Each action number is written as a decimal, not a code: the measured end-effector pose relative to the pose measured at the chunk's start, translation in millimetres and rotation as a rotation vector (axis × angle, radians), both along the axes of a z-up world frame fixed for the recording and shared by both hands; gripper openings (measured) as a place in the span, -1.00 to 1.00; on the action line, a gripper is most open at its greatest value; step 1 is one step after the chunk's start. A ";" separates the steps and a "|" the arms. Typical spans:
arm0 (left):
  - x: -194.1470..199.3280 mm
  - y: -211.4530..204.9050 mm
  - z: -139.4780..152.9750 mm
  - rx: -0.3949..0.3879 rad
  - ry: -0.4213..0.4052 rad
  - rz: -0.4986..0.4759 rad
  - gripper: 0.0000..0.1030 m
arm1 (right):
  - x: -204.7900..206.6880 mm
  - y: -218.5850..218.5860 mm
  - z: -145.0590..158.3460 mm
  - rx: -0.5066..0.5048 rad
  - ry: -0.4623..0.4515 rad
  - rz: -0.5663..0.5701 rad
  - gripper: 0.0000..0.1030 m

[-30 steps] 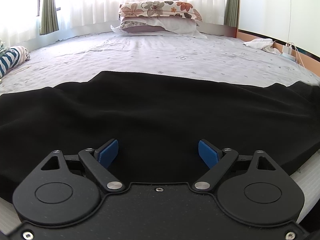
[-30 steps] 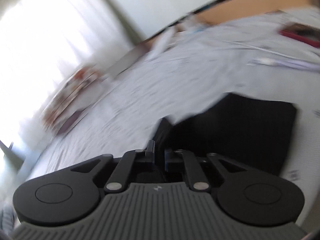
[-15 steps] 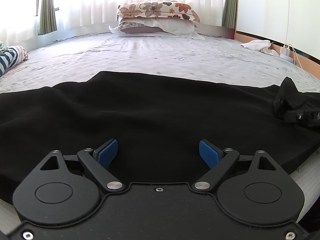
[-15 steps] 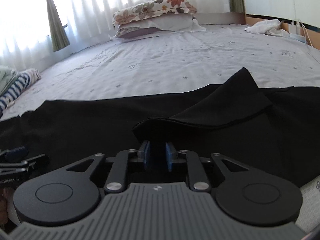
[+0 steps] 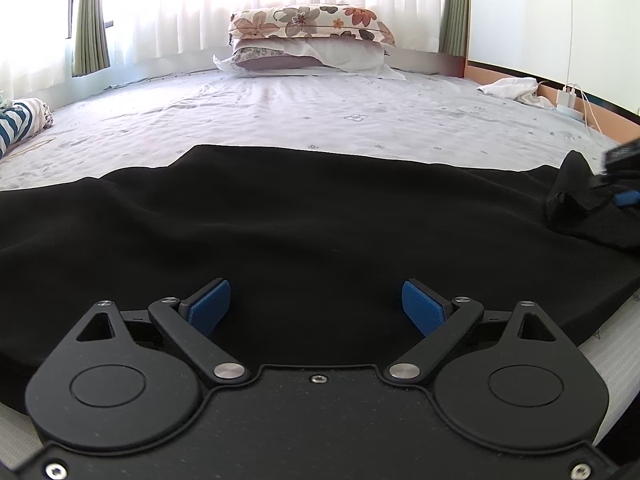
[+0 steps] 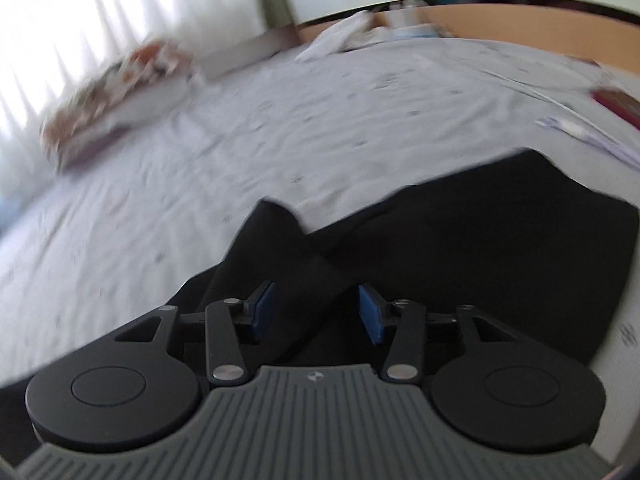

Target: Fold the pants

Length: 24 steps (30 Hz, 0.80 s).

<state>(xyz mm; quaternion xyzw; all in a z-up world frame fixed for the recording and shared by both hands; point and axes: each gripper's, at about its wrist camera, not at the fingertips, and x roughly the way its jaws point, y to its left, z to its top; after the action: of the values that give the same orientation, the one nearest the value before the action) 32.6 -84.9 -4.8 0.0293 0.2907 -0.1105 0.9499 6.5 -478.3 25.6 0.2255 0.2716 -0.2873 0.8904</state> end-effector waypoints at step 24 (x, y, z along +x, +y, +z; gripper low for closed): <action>2.0 -0.6 -1.5 0.006 0.004 0.000 0.87 | -70.8 -98.6 6.6 -0.001 -0.056 0.032 0.25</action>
<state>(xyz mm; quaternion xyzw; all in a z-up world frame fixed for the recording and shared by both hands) 34.6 -85.5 -6.3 0.0318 0.2932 -0.1099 0.9492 -64.3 -577.0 32.3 0.2285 0.2501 -0.2667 0.9023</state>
